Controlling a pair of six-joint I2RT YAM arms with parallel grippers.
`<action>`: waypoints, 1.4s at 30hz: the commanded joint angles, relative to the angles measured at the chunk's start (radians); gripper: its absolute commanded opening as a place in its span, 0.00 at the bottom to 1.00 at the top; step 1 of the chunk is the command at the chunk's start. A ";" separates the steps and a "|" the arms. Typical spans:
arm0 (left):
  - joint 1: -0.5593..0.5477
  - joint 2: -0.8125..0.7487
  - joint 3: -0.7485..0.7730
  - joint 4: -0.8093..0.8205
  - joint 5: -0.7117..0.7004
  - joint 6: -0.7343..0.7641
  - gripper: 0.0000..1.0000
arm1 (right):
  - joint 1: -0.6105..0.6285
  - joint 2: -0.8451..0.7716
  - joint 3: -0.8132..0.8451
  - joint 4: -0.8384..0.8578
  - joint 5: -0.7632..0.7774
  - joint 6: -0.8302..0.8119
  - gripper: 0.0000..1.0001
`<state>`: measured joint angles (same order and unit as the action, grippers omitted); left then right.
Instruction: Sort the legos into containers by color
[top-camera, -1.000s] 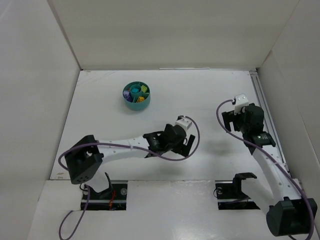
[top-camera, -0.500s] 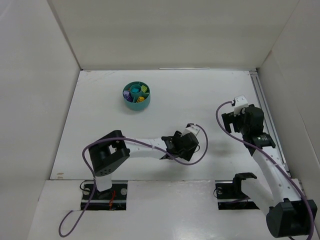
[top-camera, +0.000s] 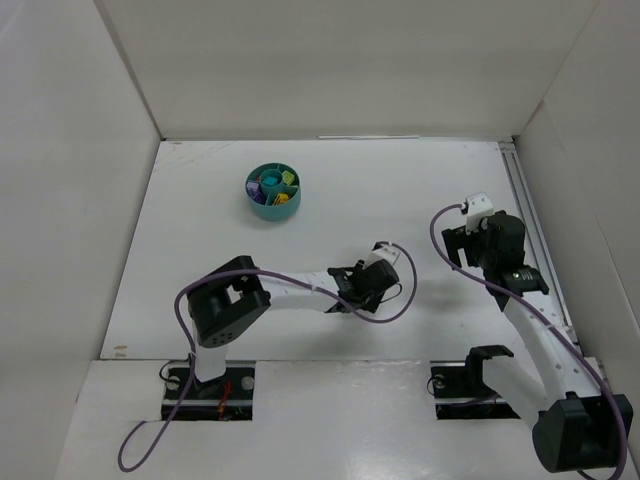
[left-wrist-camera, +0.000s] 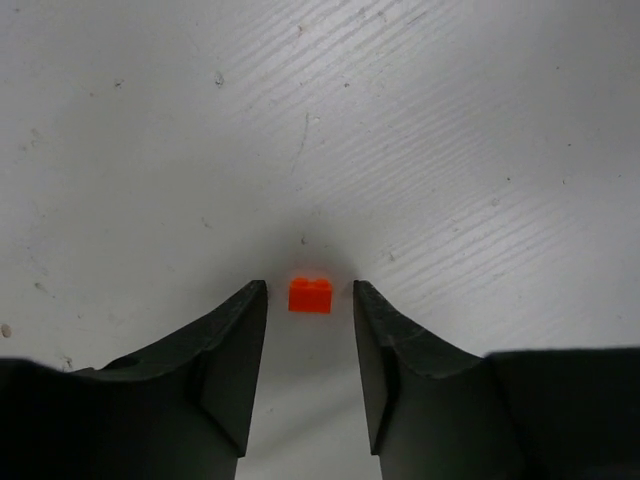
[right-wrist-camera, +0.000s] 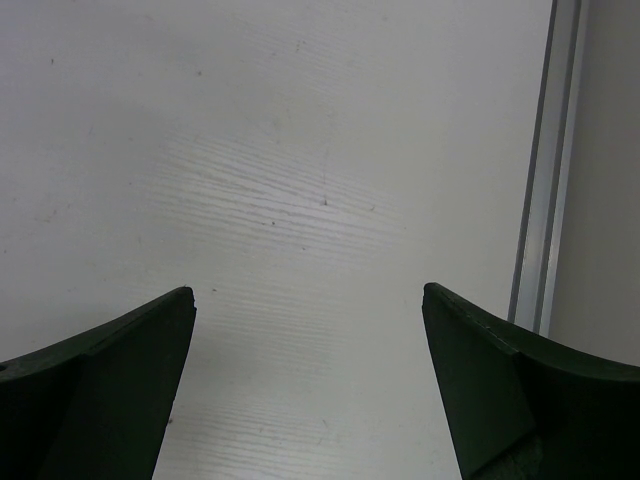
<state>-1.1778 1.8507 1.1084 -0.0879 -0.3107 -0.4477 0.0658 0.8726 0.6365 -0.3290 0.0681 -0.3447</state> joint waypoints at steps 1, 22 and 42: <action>0.010 0.005 0.014 -0.004 0.047 0.001 0.36 | -0.004 -0.006 -0.003 0.038 -0.016 -0.013 1.00; 0.036 -0.093 -0.007 -0.064 -0.019 0.003 0.13 | -0.004 -0.015 -0.003 0.028 0.002 -0.013 1.00; 0.852 -0.098 0.459 -0.067 0.144 0.175 0.10 | -0.004 0.011 0.009 0.117 0.032 -0.042 1.00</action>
<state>-0.3798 1.7008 1.4872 -0.1287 -0.2047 -0.3115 0.0658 0.8646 0.6212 -0.2852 0.0834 -0.3779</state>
